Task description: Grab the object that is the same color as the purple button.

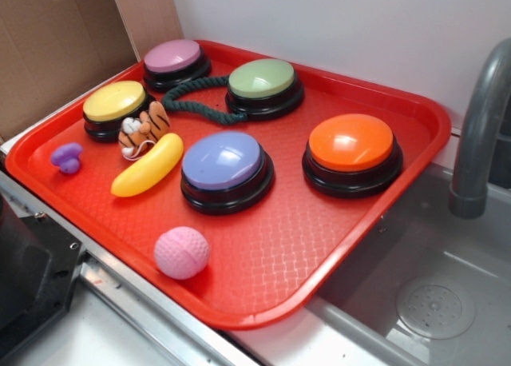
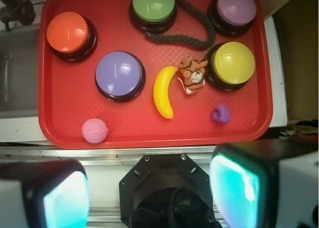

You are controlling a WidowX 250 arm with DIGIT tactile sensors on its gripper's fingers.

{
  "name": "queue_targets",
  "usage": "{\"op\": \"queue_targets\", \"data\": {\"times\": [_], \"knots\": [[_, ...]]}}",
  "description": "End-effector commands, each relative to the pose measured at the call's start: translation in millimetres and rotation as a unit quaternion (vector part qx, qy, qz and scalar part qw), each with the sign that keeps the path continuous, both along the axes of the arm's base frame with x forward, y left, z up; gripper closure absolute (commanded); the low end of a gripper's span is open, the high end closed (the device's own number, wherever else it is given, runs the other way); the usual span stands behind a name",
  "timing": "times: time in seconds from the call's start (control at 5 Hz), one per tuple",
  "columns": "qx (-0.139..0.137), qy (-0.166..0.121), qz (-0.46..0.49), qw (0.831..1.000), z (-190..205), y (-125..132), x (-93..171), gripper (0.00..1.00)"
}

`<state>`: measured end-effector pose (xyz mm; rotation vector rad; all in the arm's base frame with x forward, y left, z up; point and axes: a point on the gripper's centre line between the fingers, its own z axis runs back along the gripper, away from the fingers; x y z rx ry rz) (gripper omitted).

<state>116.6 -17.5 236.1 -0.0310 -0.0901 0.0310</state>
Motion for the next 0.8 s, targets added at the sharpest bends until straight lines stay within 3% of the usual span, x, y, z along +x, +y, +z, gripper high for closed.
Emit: {"op": "queue_targets", "data": {"times": [0.0, 0.4, 0.6], "knots": [[0.0, 0.0, 0.0, 1.0, 0, 0, 0, 0.0], [0.003, 0.001, -0.01, 1.0, -40, 46, 10, 0.0], [0.008, -0.004, 0.022, 1.0, -80, 83, 12, 0.0]]}}
